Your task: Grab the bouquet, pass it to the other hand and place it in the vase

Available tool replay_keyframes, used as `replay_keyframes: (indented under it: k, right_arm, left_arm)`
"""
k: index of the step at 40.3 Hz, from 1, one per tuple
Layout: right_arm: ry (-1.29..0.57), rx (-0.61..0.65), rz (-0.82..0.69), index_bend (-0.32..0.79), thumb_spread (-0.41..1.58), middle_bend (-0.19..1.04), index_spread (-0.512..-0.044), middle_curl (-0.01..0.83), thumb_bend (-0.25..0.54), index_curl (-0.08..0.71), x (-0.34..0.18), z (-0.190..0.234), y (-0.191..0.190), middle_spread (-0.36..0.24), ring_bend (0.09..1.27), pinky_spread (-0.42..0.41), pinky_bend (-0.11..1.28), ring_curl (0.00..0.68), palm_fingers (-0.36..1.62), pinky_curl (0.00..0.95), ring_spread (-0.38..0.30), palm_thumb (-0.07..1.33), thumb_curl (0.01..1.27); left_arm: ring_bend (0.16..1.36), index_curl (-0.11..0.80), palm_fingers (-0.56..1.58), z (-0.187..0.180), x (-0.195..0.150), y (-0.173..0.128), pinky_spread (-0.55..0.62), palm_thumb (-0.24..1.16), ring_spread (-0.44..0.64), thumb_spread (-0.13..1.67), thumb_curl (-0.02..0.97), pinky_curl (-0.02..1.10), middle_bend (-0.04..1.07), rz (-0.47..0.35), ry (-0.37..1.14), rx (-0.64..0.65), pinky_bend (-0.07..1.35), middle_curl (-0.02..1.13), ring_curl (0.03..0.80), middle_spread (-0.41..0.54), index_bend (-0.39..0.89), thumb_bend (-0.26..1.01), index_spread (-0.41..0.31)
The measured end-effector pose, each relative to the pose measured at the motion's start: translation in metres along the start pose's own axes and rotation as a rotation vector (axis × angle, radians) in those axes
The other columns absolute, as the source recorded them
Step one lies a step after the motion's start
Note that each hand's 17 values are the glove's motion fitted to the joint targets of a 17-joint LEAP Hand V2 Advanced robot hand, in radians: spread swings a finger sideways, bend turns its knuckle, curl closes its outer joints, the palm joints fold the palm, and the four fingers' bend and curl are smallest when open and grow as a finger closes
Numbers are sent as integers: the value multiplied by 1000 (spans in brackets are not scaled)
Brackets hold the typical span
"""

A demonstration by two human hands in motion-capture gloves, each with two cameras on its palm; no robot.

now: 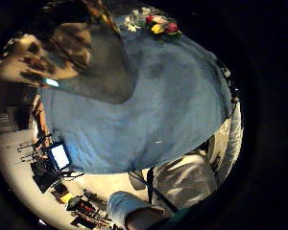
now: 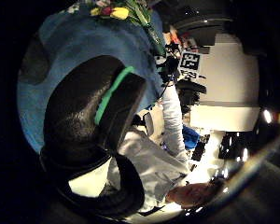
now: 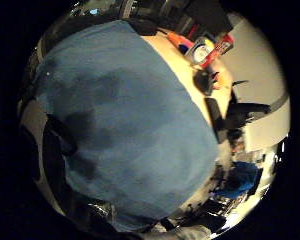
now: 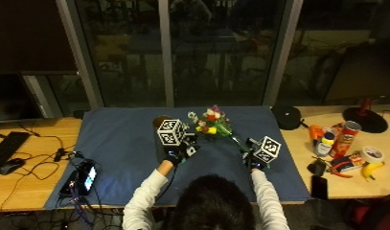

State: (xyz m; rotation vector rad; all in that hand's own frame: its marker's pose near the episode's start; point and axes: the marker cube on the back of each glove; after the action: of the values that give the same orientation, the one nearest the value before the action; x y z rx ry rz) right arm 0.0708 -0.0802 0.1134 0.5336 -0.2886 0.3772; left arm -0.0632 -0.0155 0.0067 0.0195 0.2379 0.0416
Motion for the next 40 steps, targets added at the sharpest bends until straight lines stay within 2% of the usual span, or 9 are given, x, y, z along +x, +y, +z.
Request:
replay_keyframes:
  k: [7,10,12,17,22,26,32,38,40]
  right_arm:
    - [-276,-99,186,509,955,673,-219,597,17,437,-17,-35,3,-179,828,-264,563,514,1550,422,-202,872,364]
    - [-438,-105,193,476,841,700,-213,604,34,449,-37,-52,1,-178,863,-262,612,525,1495,441,-199,952,424]
    - [-534,-76,191,477,788,709,-213,606,28,462,-45,-52,-5,-177,880,-262,632,530,1477,449,-197,973,448]
    - [-805,-15,143,474,662,738,-205,613,-5,482,-68,-41,-26,-176,909,-256,659,540,1443,466,-194,990,501]
    - [-951,-34,88,480,577,757,-204,616,-18,502,-95,-42,-24,-175,920,-254,673,542,1427,476,-192,1004,544]
    - [-987,-48,54,482,521,767,-203,616,-22,516,-117,-46,-12,-174,925,-255,686,543,1420,482,-191,1011,574]
    - [-838,33,102,482,469,778,-203,616,-25,533,-143,-57,15,-173,934,-249,695,542,1411,487,-191,1014,612]
    - [-951,-67,31,479,440,786,-203,614,-26,548,-171,-48,44,-170,940,-247,699,541,1407,490,-190,1017,640]
    - [-976,-87,12,478,432,788,-203,613,-25,552,-177,-45,50,-169,942,-247,700,541,1406,491,-190,1019,650]
  left_arm:
    - [529,330,363,-24,9,-12,373,127,358,1181,263,301,185,57,141,98,330,352,250,221,232,11,-2]
    - [517,331,362,-35,15,-20,365,186,348,1150,281,302,191,72,185,107,319,355,250,205,192,19,11]
    - [525,320,241,-39,18,-27,373,201,369,1112,288,318,171,77,241,113,337,358,263,242,130,7,51]
    - [531,287,81,-52,34,-45,396,215,419,1021,301,339,161,99,540,81,393,349,265,311,84,-21,117]
    - [570,261,33,-58,50,-61,405,227,443,971,309,341,168,135,870,-21,422,330,268,370,88,-27,156]
    - [632,245,44,-58,62,-73,399,248,436,951,316,341,174,153,1014,-78,433,316,279,416,100,-22,189]
    - [663,234,30,-61,90,-81,396,292,433,932,327,346,186,210,1021,-76,451,312,291,453,115,-21,212]
    - [686,230,97,-52,124,-90,377,340,419,910,339,341,213,321,1073,-68,445,317,292,472,127,-18,207]
    - [687,230,128,-48,131,-93,364,352,405,901,341,339,226,330,1108,-41,441,320,291,469,127,-21,199]
